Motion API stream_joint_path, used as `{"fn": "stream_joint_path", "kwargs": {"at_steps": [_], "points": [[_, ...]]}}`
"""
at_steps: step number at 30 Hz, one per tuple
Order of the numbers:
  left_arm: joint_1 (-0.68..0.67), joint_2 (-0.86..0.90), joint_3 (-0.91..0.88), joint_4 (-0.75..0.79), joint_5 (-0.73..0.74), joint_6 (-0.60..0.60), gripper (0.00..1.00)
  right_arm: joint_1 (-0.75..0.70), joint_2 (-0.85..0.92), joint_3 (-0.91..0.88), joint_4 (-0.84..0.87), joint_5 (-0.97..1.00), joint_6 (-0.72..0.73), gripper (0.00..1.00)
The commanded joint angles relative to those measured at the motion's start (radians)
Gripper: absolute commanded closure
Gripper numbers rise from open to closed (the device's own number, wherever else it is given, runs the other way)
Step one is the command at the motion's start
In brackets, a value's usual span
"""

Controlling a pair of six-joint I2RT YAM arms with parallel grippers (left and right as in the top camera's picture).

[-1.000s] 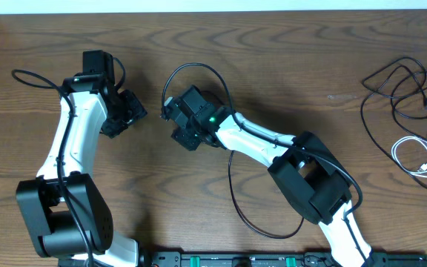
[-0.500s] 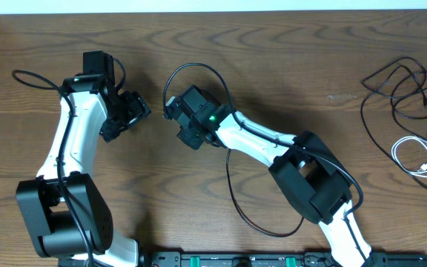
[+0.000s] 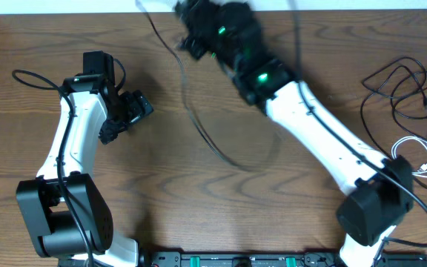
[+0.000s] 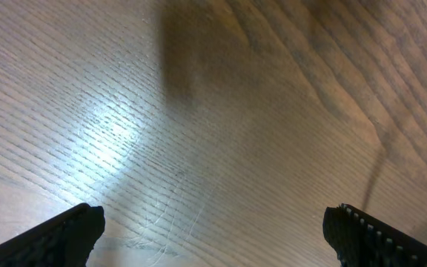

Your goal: Untangle cables

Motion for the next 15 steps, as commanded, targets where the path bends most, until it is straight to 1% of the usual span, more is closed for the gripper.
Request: {"fn": "stream_joint_path", "kwargs": {"at_steps": [1,3,5,7,8,9,13,15], "points": [[0.003,-0.016,0.015,-0.006,0.005,0.002,0.00,-0.056,0.007,0.053,0.006,0.001,0.061,0.99],[0.003,-0.016,0.015,-0.006,0.005,0.002,0.00,-0.081,0.007,0.057,-0.026,-0.017,0.095,0.99],[0.003,-0.016,0.015,-0.006,0.005,0.002,0.00,-0.096,0.007,0.057,-0.105,-0.072,0.109,0.99],[0.003,-0.016,0.015,-0.005,0.005,0.002,0.00,-0.102,0.007,0.057,-0.210,-0.121,0.108,0.99],[0.003,-0.016,0.014,-0.004,0.005,0.002,0.00,-0.103,0.007,0.057,-0.301,-0.132,0.107,0.99],[0.003,-0.016,0.015,-0.003,0.005,0.002,0.00,-0.104,0.008,0.056,-0.355,-0.131,0.107,0.99],[0.003,-0.016,0.015,0.001,0.005,0.002,0.00,-0.086,0.030,0.048,-0.558,-0.131,0.054,0.99],[0.003,-0.016,0.015,0.008,0.005,0.001,0.00,-0.077,0.051,0.047,-0.624,-0.127,0.036,0.99]]}}
